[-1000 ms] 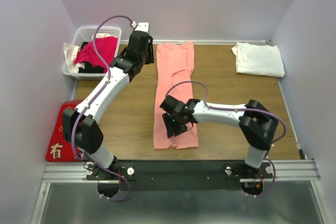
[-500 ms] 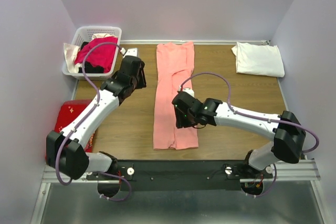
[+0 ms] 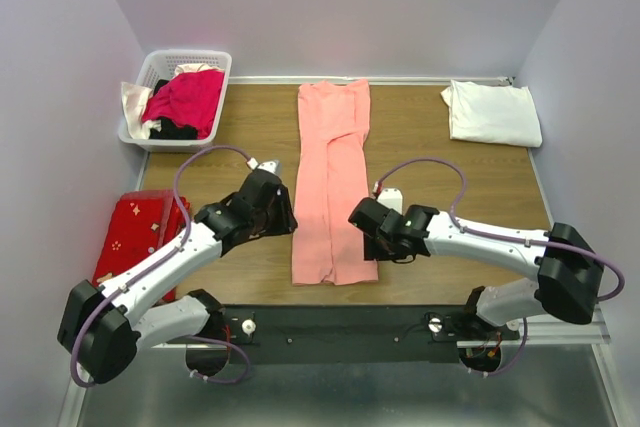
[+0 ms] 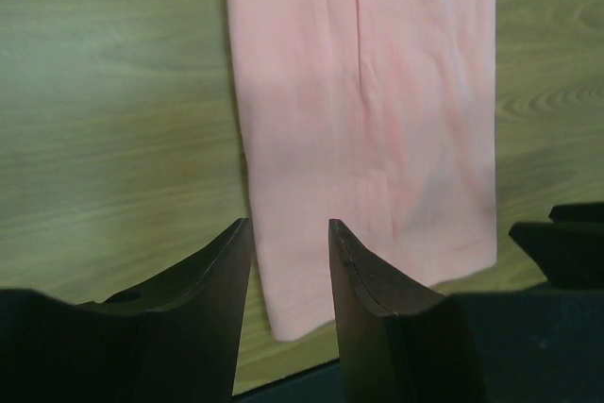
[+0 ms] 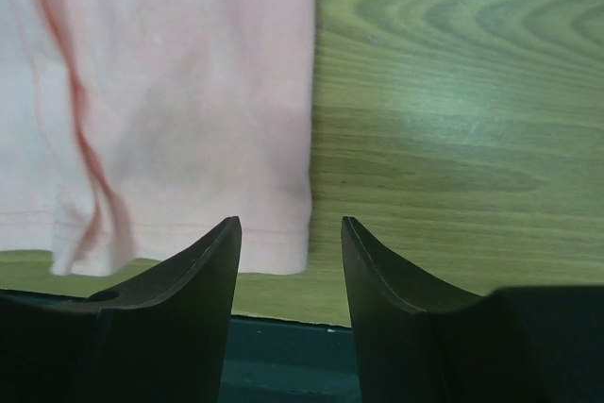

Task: Fold and stack the t-shirts
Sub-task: Fold the tshirt

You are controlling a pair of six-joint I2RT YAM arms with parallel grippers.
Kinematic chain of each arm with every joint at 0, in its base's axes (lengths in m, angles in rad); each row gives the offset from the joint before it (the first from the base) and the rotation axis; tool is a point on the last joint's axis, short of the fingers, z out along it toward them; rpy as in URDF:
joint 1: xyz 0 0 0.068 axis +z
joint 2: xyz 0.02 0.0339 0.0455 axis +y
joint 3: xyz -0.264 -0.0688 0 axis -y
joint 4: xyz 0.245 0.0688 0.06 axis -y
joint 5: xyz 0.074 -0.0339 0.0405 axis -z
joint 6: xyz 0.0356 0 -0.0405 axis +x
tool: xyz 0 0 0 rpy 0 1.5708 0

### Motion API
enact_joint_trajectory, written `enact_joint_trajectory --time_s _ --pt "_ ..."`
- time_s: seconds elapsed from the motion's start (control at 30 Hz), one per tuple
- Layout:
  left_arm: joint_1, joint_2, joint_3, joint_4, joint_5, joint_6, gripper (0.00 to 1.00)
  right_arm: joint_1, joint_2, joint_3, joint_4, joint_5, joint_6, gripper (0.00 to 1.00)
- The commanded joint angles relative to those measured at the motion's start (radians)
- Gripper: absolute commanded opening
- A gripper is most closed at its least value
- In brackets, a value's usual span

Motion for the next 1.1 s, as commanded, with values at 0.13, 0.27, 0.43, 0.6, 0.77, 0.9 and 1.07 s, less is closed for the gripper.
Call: enact_joint_trajectory --time_s 0.13,0.27,0.43,0.6,0.77,0.9,1.07 --pt "-0.2 0.098 0.018 -0.083 -0.021 -0.211 0.47 -0.007 -0.076 -0.141 0.095 -0.022 0.055 0.57" --pt "-0.26 0.143 -0.02 -0.043 0.011 -0.248 0.47 -0.005 -0.087 -0.169 0.125 -0.041 0.052 0.58" --pt "-0.291 0.155 -0.034 -0.074 -0.016 -0.291 0.48 -0.005 -0.088 -0.169 0.155 -0.062 0.034 0.59" --pt "-0.299 0.152 -0.059 -0.103 -0.021 -0.332 0.48 -0.005 -0.073 -0.181 0.189 -0.091 0.029 0.6" --pt "-0.303 0.139 -0.082 -0.187 -0.044 -0.366 0.47 -0.007 -0.059 -0.206 0.218 -0.126 0.032 0.6" --pt "-0.303 0.144 -0.105 -0.201 -0.041 -0.382 0.47 -0.005 -0.056 -0.217 0.235 -0.143 0.026 0.6" --pt "-0.31 0.23 -0.108 -0.172 -0.03 -0.386 0.47 -0.005 -0.036 -0.224 0.251 -0.159 0.02 0.6"
